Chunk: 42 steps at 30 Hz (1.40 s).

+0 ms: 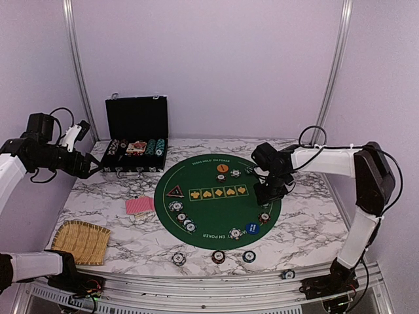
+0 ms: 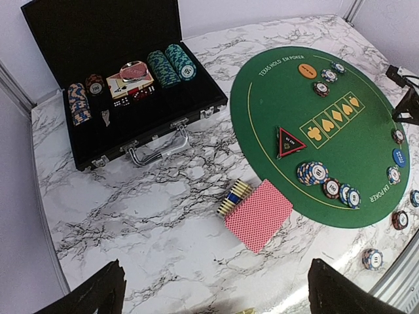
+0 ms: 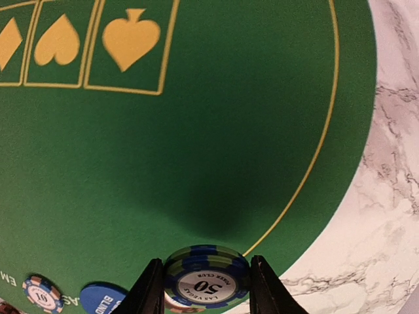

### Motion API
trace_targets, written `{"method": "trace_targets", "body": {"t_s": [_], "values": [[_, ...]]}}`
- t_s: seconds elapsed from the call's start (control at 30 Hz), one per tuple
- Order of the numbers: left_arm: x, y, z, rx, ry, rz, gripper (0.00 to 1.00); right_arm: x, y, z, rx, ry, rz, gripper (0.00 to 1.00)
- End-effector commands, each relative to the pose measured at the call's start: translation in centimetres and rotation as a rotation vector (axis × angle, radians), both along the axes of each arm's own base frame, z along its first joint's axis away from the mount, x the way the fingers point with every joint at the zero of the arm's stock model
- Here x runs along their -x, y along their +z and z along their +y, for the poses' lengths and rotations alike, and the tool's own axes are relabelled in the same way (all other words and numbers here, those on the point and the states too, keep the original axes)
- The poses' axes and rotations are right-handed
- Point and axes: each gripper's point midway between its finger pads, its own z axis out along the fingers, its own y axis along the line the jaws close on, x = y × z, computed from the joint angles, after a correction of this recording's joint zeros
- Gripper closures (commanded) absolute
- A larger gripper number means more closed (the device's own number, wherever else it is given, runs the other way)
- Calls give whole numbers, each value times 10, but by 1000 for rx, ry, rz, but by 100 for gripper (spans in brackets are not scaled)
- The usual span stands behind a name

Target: Distribute texas hold em gaming equipment

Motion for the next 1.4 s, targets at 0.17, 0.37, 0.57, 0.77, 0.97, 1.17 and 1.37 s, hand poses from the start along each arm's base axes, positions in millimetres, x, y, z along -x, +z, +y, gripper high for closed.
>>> {"method": "trace_targets", "body": {"t_s": [0.17, 0.37, 0.57, 0.77, 0.97, 1.17, 1.37], "values": [[12, -21, -7, -18, -84, 46, 1, -11, -13, -35, 7, -56, -11, 75], [14, -34, -11, -29, -128, 95, 1, -9, -27, -41, 24, -74, 8, 73], [17, -53, -22, -85, -211, 153, 1, -11, -37, -42, 43, -84, 21, 59], [15, -78, -38, -217, -307, 206, 1, -18, -22, -47, 66, -103, -21, 17], [10, -110, -49, -373, -414, 275, 1, -33, 28, -47, 48, -131, -129, 5], [-3, -132, -53, -426, -470, 307, 1, -40, 74, -39, -45, -158, -219, 1], [-5, -144, -54, -464, -505, 268, 1, -37, 111, 10, -176, -111, -278, 1]]}}
